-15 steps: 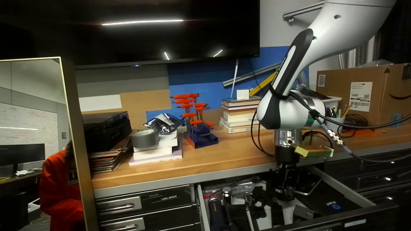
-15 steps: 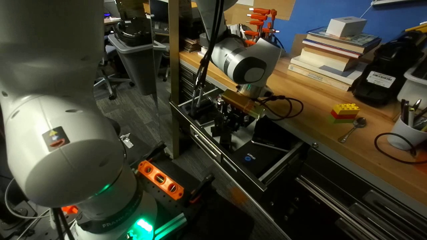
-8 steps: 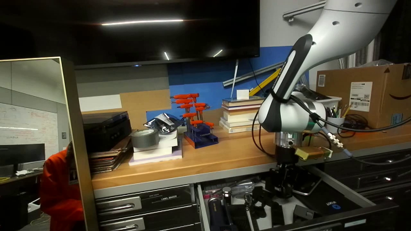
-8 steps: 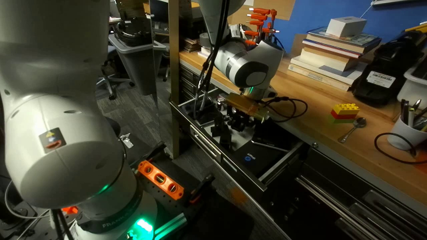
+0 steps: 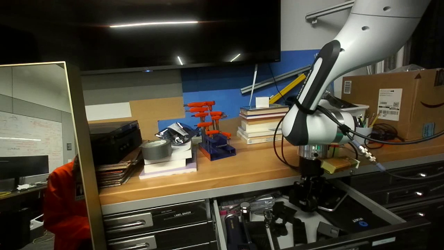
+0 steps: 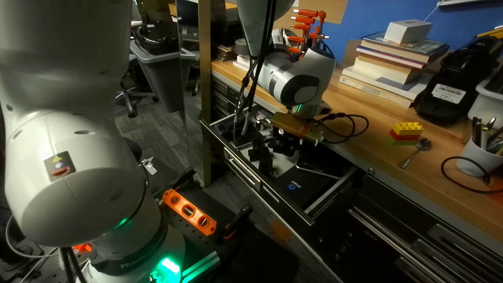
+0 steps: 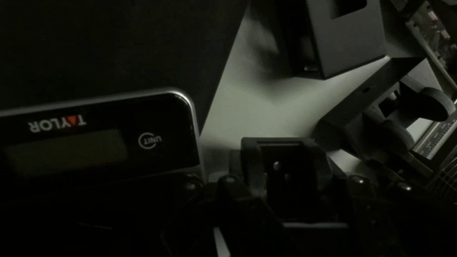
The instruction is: Pick up the black objects from the counter and put them in the open drawer and close it
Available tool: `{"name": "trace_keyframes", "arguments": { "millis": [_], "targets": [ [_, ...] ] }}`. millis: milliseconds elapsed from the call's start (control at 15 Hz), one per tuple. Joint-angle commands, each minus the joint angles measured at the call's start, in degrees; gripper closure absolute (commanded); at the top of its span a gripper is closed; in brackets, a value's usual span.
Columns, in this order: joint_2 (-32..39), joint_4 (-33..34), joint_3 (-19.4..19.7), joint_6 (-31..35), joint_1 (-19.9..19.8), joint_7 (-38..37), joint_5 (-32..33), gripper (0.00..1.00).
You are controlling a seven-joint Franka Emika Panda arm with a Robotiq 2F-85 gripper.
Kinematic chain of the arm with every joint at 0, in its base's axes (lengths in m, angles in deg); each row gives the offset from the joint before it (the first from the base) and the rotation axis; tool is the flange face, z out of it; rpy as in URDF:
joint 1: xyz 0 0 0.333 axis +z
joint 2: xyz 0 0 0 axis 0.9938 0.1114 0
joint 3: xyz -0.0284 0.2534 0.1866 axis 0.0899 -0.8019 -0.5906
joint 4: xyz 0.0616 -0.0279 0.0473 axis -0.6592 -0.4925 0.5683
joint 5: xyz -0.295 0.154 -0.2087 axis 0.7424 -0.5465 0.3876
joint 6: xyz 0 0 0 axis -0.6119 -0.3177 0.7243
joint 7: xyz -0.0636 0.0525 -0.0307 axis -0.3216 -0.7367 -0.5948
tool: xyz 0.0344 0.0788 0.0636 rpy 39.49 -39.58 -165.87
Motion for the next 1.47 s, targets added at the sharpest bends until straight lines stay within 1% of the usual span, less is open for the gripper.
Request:
{"name": "trace_keyframes", "arguments": {
  "millis": [0, 333, 400, 467, 667, 733, 933, 1200, 1267, 1400],
  "targets": [
    [1.3, 0.6, -0.4, 1.2, -1.0, -1.4, 2.3, 0.74],
    [2.8, 0.7, -0.8, 1.5, -1.9, -1.5, 2.2, 0.74],
    [3.0, 0.9, -0.6, 1.2, -1.7, -2.2, 2.4, 0.24],
    [3.0, 0.8, -0.4, 1.3, -1.5, -2.6, 2.8, 0.23],
    [2.4, 0.4, -0.2, 1.2, -0.8, -4.3, 3.8, 0.03],
    [1.8, 0.1, -0.1, 1.0, -0.4, -5.1, 4.1, 0.0],
    [-2.2, -2.1, -0.5, -1.6, 0.7, -6.7, 5.8, 0.0],
    [-9.2, -5.6, -2.7, -7.0, 0.2, -4.9, 2.8, 0.0],
    [-11.1, -6.6, -2.5, -7.9, 0.6, -5.6, 2.3, 0.01],
    [-14.9, -9.1, -1.4, -8.9, 2.0, -9.6, 2.4, 0.0]
  ]
}}
